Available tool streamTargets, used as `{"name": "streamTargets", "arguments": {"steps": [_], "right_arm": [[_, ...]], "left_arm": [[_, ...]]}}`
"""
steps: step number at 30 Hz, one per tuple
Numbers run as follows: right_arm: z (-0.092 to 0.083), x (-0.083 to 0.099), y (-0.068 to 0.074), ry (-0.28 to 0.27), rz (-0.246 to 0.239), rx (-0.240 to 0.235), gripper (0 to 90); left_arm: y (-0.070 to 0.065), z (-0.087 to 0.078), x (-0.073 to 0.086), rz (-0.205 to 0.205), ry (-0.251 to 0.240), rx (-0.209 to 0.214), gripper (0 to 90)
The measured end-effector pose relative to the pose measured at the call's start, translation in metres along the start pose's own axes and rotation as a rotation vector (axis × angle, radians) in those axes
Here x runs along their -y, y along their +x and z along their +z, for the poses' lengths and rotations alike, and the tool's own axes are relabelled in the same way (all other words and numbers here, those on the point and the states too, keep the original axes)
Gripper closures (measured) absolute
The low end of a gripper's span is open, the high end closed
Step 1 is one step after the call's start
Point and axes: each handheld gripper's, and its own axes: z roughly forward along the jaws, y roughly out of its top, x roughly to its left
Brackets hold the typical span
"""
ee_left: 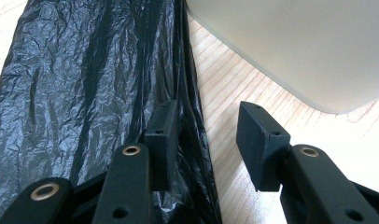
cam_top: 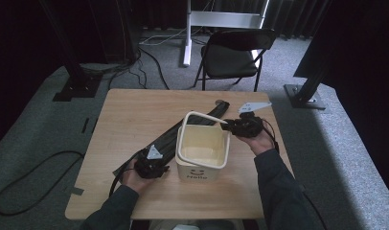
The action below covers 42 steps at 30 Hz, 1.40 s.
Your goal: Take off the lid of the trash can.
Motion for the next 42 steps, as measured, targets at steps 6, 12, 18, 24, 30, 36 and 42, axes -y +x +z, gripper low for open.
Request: {"name": "streamTargets", "arguments": {"steps": [6,12,18,24,30,36,42], "right_arm": [[-0.007,0.001,-0.003,0.016,-0.010,0.027,74.6],[-0.015,0.002,-0.007,0.030,-0.018,0.051,74.7],[-0.026,0.004,-0.012,0.039,-0.021,0.074,74.8],[-0.036,0.008,-0.018,0.044,-0.016,0.098,74.9],[-0.045,0.012,-0.025,0.053,-0.010,0.125,74.9],[-0.052,0.017,-0.031,0.067,-0.007,0.143,74.9],[-0.061,0.020,-0.036,0.079,-0.008,0.168,74.9]], "left_arm": [[0.000,0.000,0.000,0.001,0.000,0.000,59.0],[0.000,0.000,0.000,0.000,0.000,0.000,59.0],[0.000,0.000,0.000,0.000,-0.001,0.000,59.0],[0.000,0.000,0.000,0.000,-0.001,-0.001,59.0],[0.000,0.000,0.000,-0.001,-0.002,-0.001,59.0],[0.000,0.000,0.000,-0.001,-0.002,-0.002,59.0],[0.000,0.000,0.000,-0.001,-0.003,-0.002,58.9]]}}
